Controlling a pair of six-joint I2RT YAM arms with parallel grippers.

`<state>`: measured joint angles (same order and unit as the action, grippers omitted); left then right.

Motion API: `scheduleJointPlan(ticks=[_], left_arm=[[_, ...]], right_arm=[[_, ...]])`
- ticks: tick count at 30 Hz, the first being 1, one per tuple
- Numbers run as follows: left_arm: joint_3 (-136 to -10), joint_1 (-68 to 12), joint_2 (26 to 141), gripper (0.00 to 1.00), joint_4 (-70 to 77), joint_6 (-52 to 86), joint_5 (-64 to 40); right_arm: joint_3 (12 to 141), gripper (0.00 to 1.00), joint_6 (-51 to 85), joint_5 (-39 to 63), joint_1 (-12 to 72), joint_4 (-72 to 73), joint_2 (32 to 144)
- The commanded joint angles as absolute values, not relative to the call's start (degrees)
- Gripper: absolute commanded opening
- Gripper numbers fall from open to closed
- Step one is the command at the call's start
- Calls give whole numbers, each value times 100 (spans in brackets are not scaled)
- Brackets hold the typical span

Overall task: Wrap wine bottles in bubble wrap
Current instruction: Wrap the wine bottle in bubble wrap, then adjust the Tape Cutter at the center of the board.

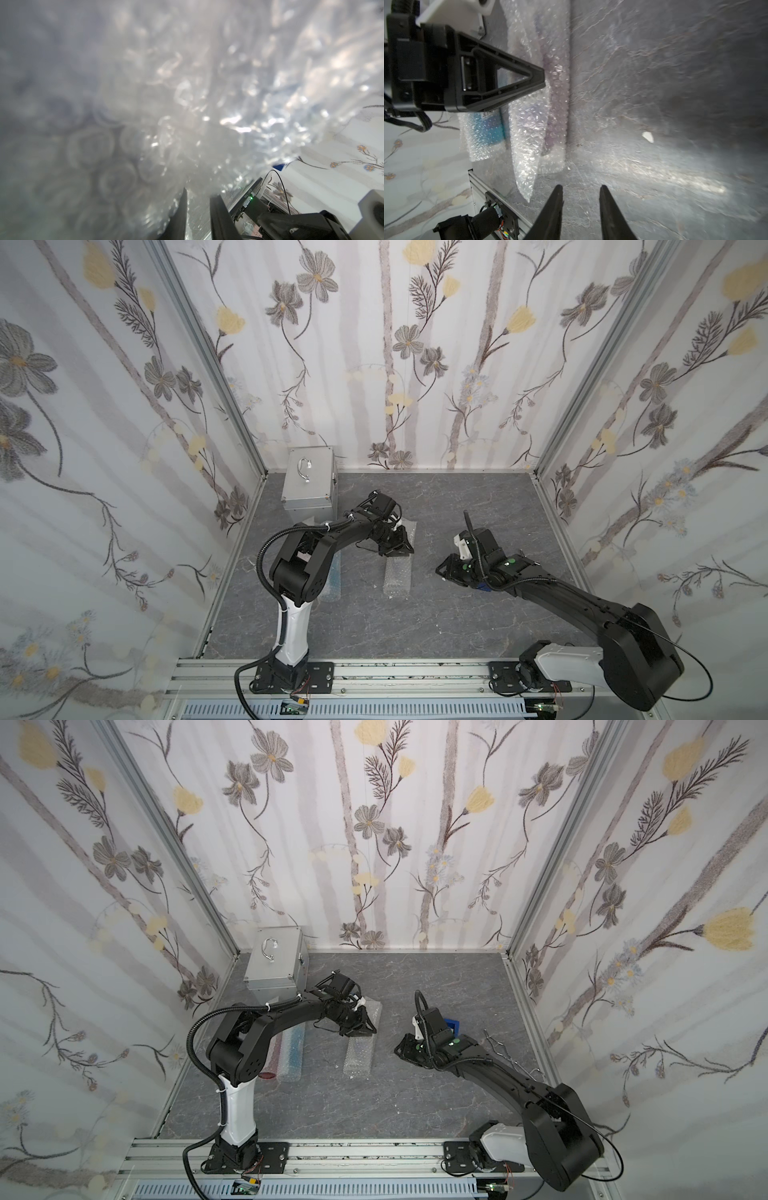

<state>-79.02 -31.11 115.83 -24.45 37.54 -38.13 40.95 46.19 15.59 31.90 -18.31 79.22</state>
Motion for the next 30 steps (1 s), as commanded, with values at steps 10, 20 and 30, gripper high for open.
scheduleJointPlan(ticks=[10, 20, 30], left_arm=[[-7679, -2974, 11399, 24, -2781, 3797, -3223], [-7576, -2929, 11213, 24, -2671, 3799, -3331], [-7472, -2865, 11139, 24, -2613, 3789, -3322]], right_arm=[[3732, 64, 5133, -846, 2692, -3841, 6365], [3838, 72, 4619, -993, 2525, -3236, 7251], [4412, 65, 4097, -779, 2437, -2651, 8375]])
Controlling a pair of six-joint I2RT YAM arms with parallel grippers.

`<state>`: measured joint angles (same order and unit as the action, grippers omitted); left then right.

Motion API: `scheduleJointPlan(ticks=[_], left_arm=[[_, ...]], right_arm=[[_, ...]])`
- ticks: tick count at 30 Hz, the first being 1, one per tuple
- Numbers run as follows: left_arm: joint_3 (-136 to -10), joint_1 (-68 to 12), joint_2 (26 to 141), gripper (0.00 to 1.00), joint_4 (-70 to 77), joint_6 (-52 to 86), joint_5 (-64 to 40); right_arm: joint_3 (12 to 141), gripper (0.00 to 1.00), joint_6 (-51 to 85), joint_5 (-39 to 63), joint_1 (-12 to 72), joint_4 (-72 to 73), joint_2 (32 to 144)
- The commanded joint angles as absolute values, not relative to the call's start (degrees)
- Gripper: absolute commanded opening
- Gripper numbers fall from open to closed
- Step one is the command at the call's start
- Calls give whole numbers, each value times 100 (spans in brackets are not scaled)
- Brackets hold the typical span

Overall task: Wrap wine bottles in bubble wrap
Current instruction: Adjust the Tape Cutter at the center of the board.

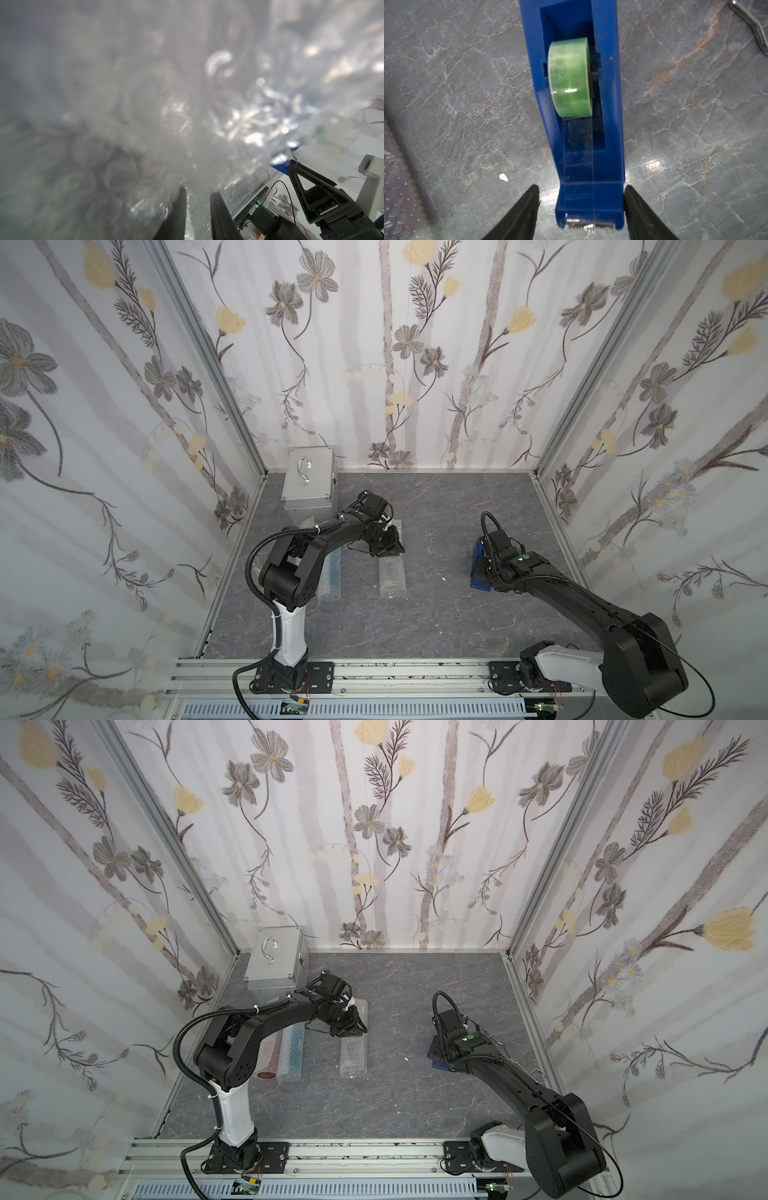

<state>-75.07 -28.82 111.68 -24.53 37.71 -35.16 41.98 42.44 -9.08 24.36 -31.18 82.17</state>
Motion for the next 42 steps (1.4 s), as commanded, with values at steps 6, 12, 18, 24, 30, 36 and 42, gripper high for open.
scheduleJointPlan(ticks=[6, 12, 18, 24, 30, 36, 42], left_arm=[[-7466, -2849, 11152, 24, -2602, 3797, -3322], [-7445, -2865, 11171, 24, -2583, 3817, -3331], [-7418, -2865, 11131, 24, -2548, 3815, -3340], [-7432, -2863, 11131, 24, -2549, 3819, -3340], [-7418, -2862, 11109, 24, -2549, 3815, -3329], [-7418, -2859, 11101, 24, -2540, 3811, -3318], [-7418, -2861, 11067, 24, -2557, 3808, -3322]], right_arm=[[4701, 65, 4062, -704, 2419, -2659, 8604], [4544, 65, 4110, -167, 2100, -2760, 8006], [3537, 60, 4274, 929, 1204, -2017, 7128], [3123, 65, 4322, 1079, 1146, -1925, 6913], [3123, 75, 4451, -23, 1789, -2275, 7009], [3454, 78, 4554, -726, 2182, -2294, 7770], [3969, 60, 4267, -1077, 2405, -2284, 8543]])
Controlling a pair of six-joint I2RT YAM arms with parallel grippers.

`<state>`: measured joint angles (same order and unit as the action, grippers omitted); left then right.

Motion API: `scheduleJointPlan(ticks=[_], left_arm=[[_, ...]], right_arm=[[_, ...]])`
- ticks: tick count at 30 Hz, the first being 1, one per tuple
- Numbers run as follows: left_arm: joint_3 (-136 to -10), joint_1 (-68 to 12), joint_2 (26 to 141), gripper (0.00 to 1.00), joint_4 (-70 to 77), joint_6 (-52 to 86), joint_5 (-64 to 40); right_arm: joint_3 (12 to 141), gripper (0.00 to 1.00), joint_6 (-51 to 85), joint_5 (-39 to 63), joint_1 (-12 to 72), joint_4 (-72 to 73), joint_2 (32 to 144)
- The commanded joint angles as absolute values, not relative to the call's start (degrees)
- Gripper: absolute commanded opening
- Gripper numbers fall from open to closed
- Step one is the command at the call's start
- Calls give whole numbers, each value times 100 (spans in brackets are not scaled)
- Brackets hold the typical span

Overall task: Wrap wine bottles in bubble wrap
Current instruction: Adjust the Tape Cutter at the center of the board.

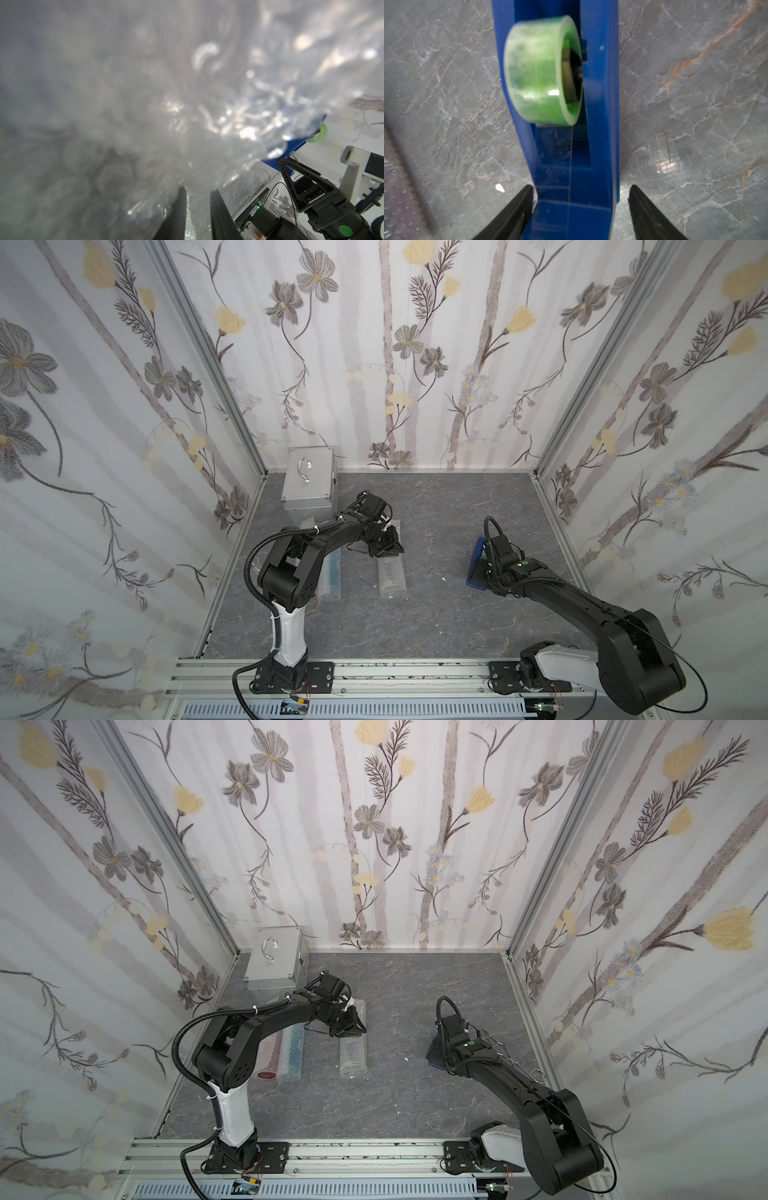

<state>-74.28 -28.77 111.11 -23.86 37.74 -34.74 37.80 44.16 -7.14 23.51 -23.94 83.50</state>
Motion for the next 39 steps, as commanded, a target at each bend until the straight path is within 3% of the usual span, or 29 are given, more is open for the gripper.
scheduleJointPlan(ticks=[1, 4, 12, 16, 20, 26, 31, 39], left_arm=[[-7414, -2865, 11064, 24, -2558, 3806, -3314], [-7392, -2865, 11029, 24, -2558, 3799, -3313], [-7308, -2841, 10925, 24, -2532, 3762, -3279], [-7210, -2796, 10856, 25, -2498, 3736, -3270], [-7008, -2706, 10722, 25, -2418, 3727, -3252], [-6768, -2557, 10574, 25, -2300, 3718, -3237], [-6654, -2531, 10487, 25, -2212, 3700, -3234], [-6670, -2518, 10502, 25, -2179, 3727, -3234]], right_arm=[[4078, 53, 4199, -1089, 2414, -2294, 8675], [4443, 41, 4007, -1133, 2416, -2302, 9028], [5350, 43, 3599, -1254, 2408, -2286, 10006], [5827, 46, 3386, -1279, 2397, -2336, 10391], [6235, 59, 3296, -1251, 2399, -2527, 10590], [6268, 70, 3270, -944, 2380, -2756, 10042], [6160, 69, 3230, -290, 2127, -2750, 9540], [5840, 57, 3270, 1115, 1474, -2091, 9446]])
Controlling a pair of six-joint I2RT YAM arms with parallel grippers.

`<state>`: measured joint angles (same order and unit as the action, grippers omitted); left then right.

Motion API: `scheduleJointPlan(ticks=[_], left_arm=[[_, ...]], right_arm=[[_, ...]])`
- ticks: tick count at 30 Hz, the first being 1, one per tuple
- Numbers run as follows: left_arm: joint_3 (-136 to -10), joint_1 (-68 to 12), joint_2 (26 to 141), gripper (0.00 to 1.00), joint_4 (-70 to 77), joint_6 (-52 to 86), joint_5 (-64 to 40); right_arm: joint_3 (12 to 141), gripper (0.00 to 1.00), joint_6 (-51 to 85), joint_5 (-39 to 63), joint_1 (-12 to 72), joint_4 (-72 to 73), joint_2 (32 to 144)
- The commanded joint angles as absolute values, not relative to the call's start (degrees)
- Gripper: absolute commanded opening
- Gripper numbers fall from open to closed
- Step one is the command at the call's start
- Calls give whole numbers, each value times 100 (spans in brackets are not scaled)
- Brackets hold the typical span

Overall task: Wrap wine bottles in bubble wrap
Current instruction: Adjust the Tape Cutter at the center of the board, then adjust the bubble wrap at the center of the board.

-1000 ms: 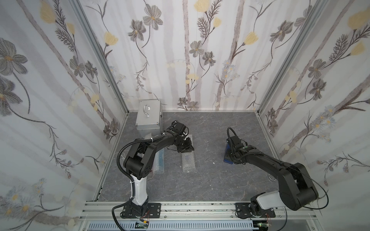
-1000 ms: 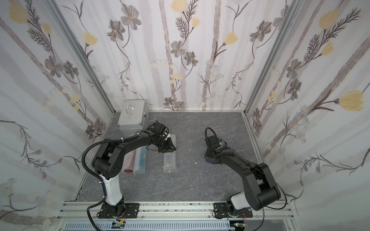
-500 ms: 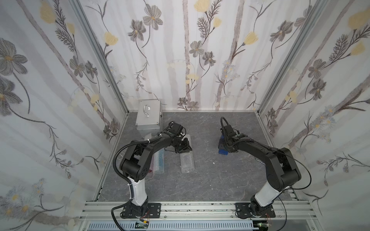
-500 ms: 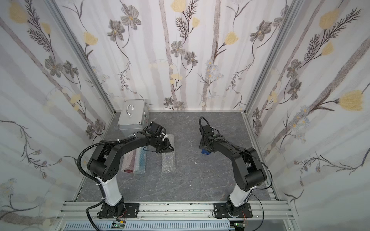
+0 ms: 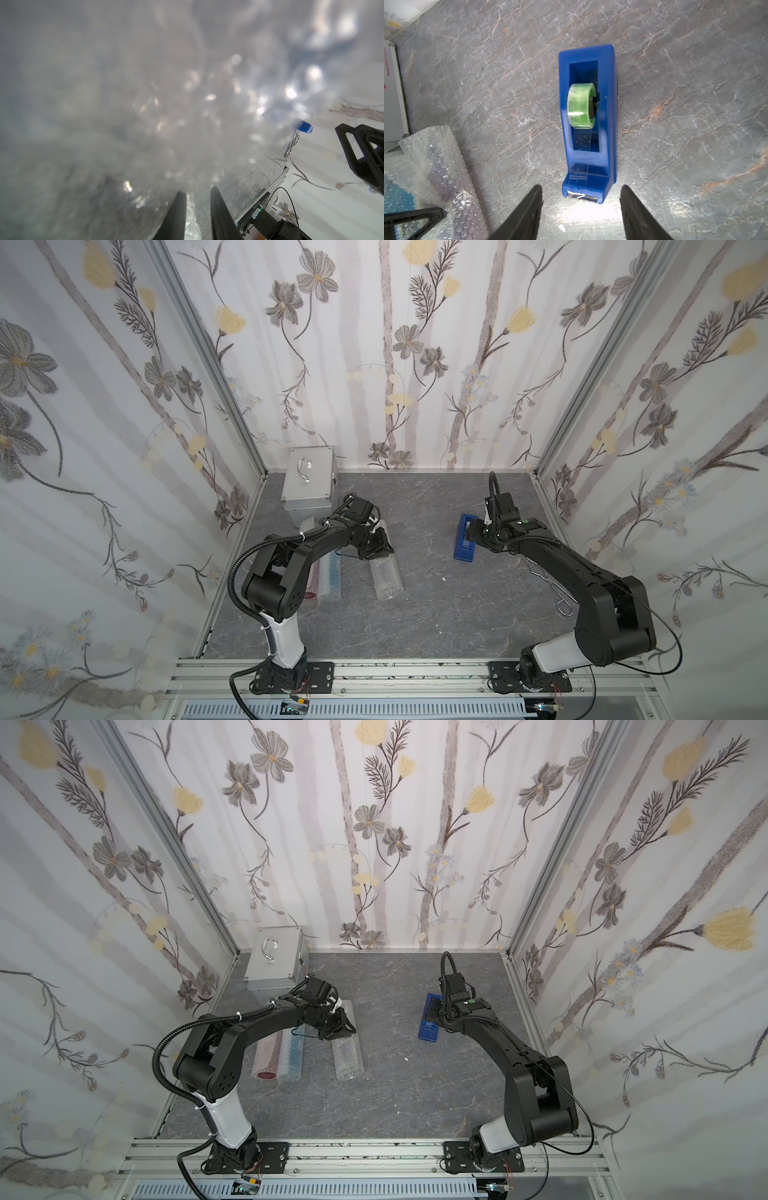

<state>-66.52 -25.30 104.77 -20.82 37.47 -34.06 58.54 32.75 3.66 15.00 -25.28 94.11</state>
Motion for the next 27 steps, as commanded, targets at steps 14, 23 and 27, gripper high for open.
scheduleJointPlan(ticks=[14, 23, 27], left_arm=[[-6697, -2525, 10528, 24, -2169, 3762, -3199], [-6732, -2490, 10575, 24, -2194, 3797, -3182], [-6749, -2486, 10606, 24, -2206, 3798, -3190]], right_arm=[[5784, 79, 4720, 1180, 4266, -310, 10114], [6483, 89, 4429, 355, 5338, -531, 10976], [6679, 90, 4420, 168, 5466, -907, 11214]])
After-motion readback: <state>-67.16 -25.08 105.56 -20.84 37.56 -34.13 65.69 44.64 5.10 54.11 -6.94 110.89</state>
